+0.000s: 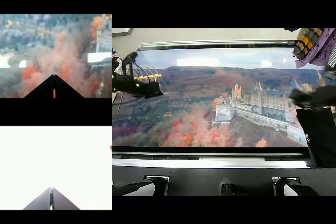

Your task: Fold the clothes and pants, and hang the long-sleeved shirts on hangers.

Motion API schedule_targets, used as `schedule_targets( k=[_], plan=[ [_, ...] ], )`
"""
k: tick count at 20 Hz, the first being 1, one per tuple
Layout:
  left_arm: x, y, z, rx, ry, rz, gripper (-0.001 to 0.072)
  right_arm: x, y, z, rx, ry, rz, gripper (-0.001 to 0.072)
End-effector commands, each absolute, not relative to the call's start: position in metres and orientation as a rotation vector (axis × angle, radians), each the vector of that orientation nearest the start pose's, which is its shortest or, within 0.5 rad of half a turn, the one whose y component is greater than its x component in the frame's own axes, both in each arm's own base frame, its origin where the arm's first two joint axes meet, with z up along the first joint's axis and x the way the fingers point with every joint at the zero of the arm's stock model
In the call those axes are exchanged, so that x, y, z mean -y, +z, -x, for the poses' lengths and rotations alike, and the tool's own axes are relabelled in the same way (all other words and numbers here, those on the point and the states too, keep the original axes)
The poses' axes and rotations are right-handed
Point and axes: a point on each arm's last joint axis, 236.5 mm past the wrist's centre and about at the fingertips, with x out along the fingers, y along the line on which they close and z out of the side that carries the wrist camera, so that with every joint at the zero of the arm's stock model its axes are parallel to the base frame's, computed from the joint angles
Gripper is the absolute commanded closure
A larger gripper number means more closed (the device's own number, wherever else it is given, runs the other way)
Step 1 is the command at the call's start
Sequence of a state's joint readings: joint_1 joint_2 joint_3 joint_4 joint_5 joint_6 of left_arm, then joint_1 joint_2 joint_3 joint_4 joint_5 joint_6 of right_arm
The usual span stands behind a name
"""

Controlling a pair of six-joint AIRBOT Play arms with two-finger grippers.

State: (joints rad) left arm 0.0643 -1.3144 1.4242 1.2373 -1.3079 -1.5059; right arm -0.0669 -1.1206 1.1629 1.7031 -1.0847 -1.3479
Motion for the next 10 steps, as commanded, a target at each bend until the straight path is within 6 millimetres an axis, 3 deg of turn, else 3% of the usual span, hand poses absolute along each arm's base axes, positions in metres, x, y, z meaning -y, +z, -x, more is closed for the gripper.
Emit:
schedule_targets(
  k=[1,3,7,10],
  plan=[
    [0.044,0.072,-0.393,-1.179,-0.178,0.203,0.0690,-0.088,0.081,-0.385,-1.053,0.110,-0.196,0.0682],
    [0.036,0.065,-0.384,-1.214,-0.153,0.167,0.0689,-0.103,0.082,-0.382,-1.053,0.158,-0.153,0.0682],
    [0.034,0.062,-0.379,-1.239,-0.138,0.175,0.0688,-0.101,0.074,-0.368,-1.116,0.161,-0.133,0.0682],
    [0.034,0.062,-0.379,-1.239,-0.138,0.175,0.0687,-0.101,0.076,-0.371,-1.103,0.162,-0.136,0.0682]
  ],
)
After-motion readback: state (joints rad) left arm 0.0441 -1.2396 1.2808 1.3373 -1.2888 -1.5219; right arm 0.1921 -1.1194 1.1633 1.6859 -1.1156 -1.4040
